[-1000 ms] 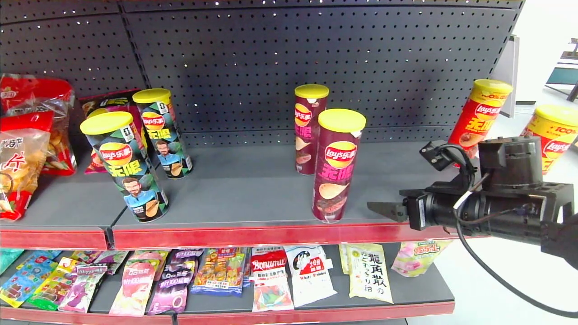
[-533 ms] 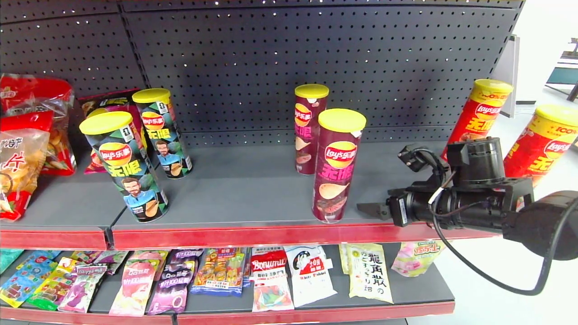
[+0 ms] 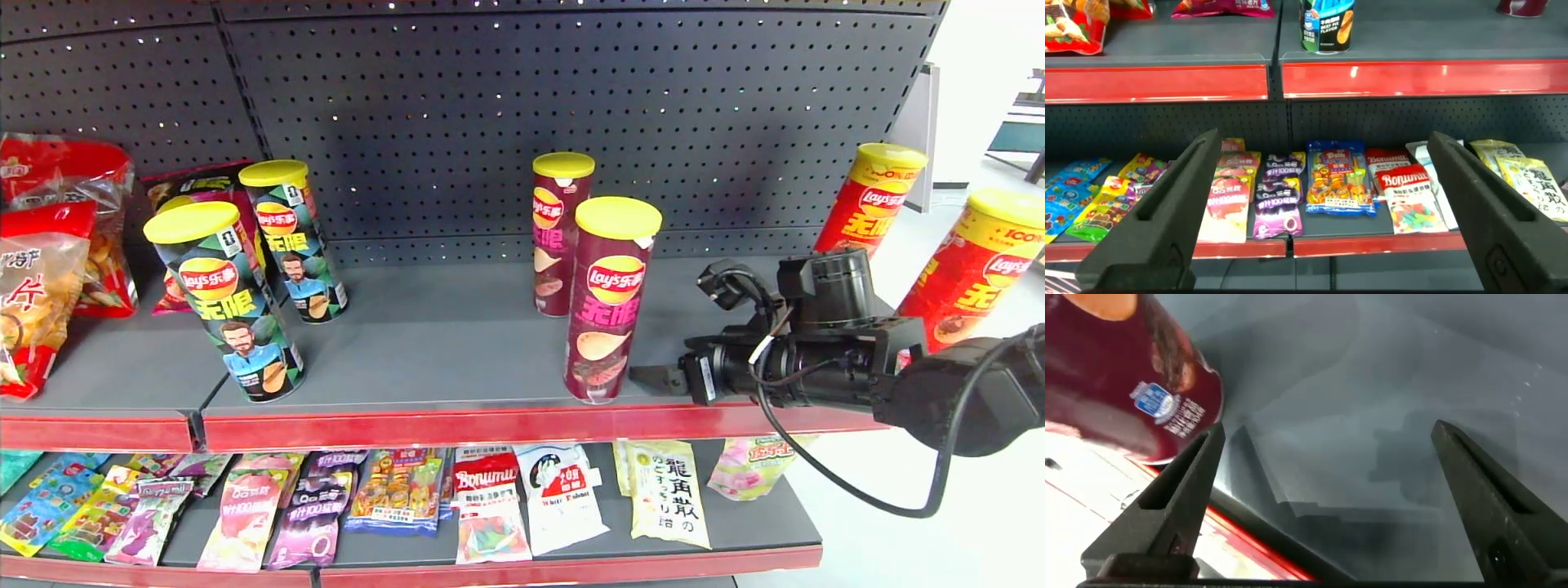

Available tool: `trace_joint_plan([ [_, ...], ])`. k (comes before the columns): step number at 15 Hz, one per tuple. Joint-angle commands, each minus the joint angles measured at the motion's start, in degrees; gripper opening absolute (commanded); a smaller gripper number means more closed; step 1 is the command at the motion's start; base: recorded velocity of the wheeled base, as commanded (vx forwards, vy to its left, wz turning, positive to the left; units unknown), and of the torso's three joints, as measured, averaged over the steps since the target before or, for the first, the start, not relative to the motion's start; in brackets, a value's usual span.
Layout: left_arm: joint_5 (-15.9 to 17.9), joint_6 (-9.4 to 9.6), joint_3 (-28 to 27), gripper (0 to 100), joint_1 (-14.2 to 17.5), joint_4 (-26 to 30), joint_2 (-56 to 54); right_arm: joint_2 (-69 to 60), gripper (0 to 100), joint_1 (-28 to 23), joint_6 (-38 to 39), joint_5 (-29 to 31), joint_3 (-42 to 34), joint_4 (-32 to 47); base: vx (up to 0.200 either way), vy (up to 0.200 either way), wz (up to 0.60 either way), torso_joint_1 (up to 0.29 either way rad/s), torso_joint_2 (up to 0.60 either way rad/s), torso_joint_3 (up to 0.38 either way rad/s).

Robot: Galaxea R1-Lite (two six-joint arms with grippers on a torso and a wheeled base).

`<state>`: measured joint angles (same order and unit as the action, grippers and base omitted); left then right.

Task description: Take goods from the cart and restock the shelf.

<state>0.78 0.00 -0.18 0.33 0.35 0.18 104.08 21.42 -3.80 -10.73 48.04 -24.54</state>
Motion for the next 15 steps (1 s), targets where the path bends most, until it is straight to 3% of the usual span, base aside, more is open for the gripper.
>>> trace_joint_plan([
  [1,0.0,0.0,0.0,100,0.0,0.0,0.1,0.8,100,0.5,-0.3,-0.1,0.5,0.1,0.0,0.0,0.0,0.0,0.0,0.0],
  [15,0.0,0.0,0.0,100,0.0,0.0,0.1,3.1,100,2.9,-1.6,0.0,3.4,0.1,0.0,0.0,0.0,0.0,0.0,0.0],
])
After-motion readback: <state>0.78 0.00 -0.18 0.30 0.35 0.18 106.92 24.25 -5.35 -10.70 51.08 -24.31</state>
